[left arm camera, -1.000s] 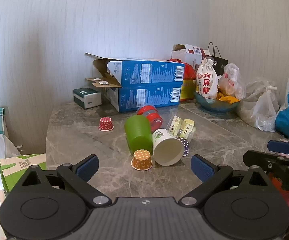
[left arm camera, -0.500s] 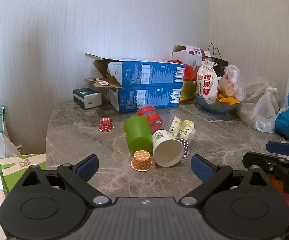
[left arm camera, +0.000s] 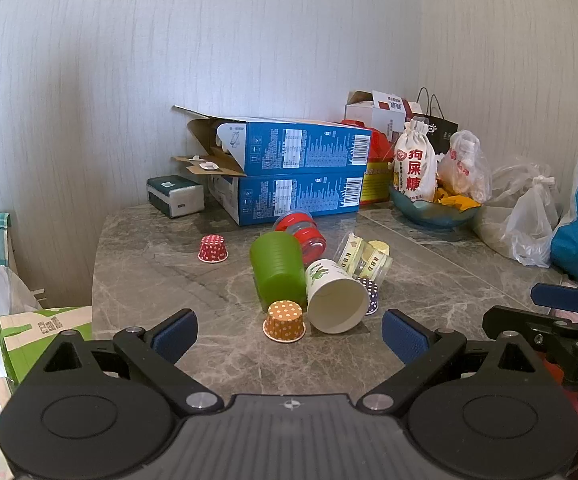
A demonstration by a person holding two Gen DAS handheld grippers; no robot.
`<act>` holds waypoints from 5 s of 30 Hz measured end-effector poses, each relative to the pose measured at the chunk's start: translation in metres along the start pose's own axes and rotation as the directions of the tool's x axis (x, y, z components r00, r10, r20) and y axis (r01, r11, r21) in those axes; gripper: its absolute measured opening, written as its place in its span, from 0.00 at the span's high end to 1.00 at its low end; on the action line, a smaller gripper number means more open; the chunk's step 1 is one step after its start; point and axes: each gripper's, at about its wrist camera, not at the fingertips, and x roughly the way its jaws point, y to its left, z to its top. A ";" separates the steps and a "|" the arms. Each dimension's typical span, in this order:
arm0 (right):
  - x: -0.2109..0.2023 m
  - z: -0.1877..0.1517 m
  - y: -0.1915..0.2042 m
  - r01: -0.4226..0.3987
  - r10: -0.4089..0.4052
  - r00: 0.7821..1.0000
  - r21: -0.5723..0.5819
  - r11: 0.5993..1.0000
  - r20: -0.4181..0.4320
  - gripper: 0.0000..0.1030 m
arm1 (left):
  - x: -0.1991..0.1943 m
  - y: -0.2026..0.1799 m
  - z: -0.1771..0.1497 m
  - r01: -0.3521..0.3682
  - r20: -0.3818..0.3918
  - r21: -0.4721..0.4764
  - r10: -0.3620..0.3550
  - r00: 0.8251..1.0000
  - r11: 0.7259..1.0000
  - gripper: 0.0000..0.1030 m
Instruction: Flip cup upright
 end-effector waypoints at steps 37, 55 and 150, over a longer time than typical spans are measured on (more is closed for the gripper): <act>-0.001 -0.001 -0.002 -0.006 0.006 1.000 0.015 1.000 0.001 0.01 | -0.005 -0.001 0.000 0.003 0.003 -0.008 -0.003 1.000 1.000 0.03; -0.020 0.002 0.006 -0.014 0.014 1.000 0.012 1.000 0.012 0.01 | -0.027 -0.001 0.002 0.011 0.031 -0.005 -0.011 0.999 1.000 0.03; 0.129 0.007 0.018 -0.055 0.199 0.817 0.271 0.961 -0.541 0.39 | -0.021 0.110 -0.026 0.024 -0.098 -0.311 -0.057 0.994 0.950 0.04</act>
